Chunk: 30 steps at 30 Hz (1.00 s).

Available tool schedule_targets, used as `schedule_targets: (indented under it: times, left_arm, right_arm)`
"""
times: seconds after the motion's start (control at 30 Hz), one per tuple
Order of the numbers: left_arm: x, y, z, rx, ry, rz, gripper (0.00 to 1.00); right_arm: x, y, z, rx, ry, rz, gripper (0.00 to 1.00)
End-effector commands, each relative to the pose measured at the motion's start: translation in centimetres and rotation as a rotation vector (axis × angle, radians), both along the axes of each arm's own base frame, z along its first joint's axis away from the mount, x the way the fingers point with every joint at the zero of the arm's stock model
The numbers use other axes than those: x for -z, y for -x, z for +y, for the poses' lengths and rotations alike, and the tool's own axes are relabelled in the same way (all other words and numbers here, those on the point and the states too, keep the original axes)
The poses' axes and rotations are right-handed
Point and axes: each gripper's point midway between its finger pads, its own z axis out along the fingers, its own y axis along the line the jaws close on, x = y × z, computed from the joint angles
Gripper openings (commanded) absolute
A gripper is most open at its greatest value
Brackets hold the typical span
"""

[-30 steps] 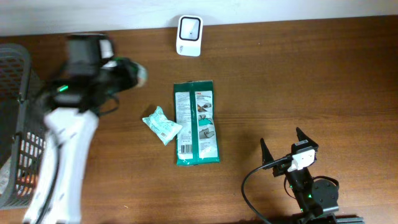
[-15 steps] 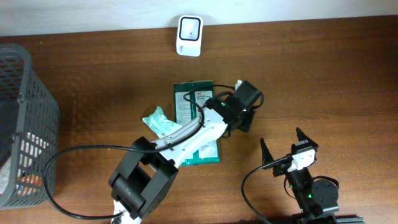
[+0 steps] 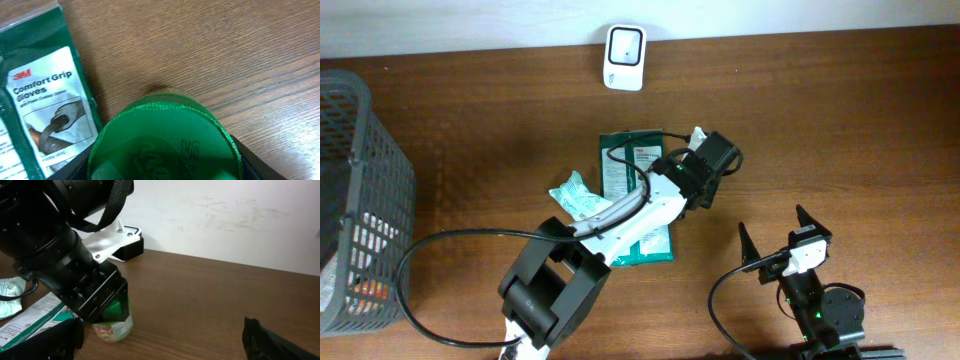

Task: Scan the item barcode
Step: 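Set the green-lidded jar right of the gloves pack, release, then grasp the white Pantene tube in the basket with the left gripper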

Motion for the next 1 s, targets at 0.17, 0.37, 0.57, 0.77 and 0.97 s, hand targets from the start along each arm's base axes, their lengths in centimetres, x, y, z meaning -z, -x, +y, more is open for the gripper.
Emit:
schedule_targets:
  times: [0.17,0.37,0.57,0.77,0.97]
  left_arm:
    - [-7.7,-2.9,0.6,-0.019,0.018,-0.084,0.96]
    - [-24.9,-7.3,15.8,-0.298,0.123,-0.274,0.95]
    - [-34.3,-2.8,42.2,-0.865,0.105,-0.481,0.95]
    - [-32.0,5.0,58.4,-1.368,0.049,-0.456,0.93]
    - [-19.7,10.0,66.2,-1.584,-0.041,-0.126,0.91]
  right_arm:
    - [0.2,0.0,0.1,-0.002,-0.007,0.001,0.98]
    - [0.2,0.0,0.1,-0.002,-0.007,0.001,0.98]
    - [0.2,0.0,0.1,-0.002,-0.007,0.001,0.98]
    - [0.2,0.0,0.1,-0.002,-0.007,0.001,0.98]
    - [0.2,0.0,0.1,-0.002,-0.007,0.001,0.98]
